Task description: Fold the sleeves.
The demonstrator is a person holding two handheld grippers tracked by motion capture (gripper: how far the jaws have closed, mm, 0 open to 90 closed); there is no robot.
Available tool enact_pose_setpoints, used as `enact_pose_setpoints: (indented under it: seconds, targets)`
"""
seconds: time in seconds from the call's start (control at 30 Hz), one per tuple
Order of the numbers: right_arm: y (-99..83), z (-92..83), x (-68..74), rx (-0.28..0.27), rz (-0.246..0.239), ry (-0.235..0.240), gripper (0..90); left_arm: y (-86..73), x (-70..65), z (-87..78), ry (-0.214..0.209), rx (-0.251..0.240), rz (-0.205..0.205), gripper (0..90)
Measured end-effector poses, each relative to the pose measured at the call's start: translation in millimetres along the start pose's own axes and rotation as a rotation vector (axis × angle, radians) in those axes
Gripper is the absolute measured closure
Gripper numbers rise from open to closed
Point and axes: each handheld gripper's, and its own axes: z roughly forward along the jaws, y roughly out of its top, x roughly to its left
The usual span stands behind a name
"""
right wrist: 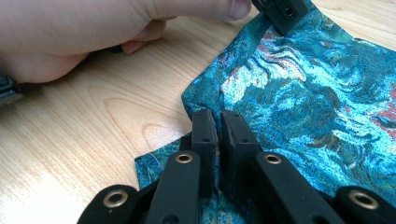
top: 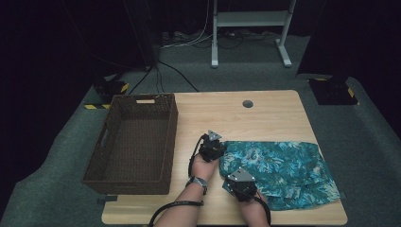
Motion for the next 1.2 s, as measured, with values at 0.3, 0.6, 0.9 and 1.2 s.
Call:
enact_pose_setpoints:
  seconds: [0.3, 0.6, 0.9, 1.2]
  targets:
    - [5.3, -7.3, -1.2, -0.041, -0.024, 0.01, 84.5, 0.8, 2.7, -2.7, -0.014, 0.0, -0.014, 79.3]
    - [23.3, -22.6, -2.7, -0.12, -0.021, 0.014, 84.6, 3.0, 9.9, -22.7, 0.001, -0.068, -0.087, 79.7]
    - [54.1, -42.2, 14.4, -0.225, -0.028, 0.055, 84.6, 19.3, 12.2, -74.2, 0.038, -0.173, -0.114, 79.6]
    - [93.5, -73.3, 22.2, -0.338, -0.079, 0.078, 84.7, 42.6, 10.6, -121.3, 0.05, -0.286, -0.094, 79.4]
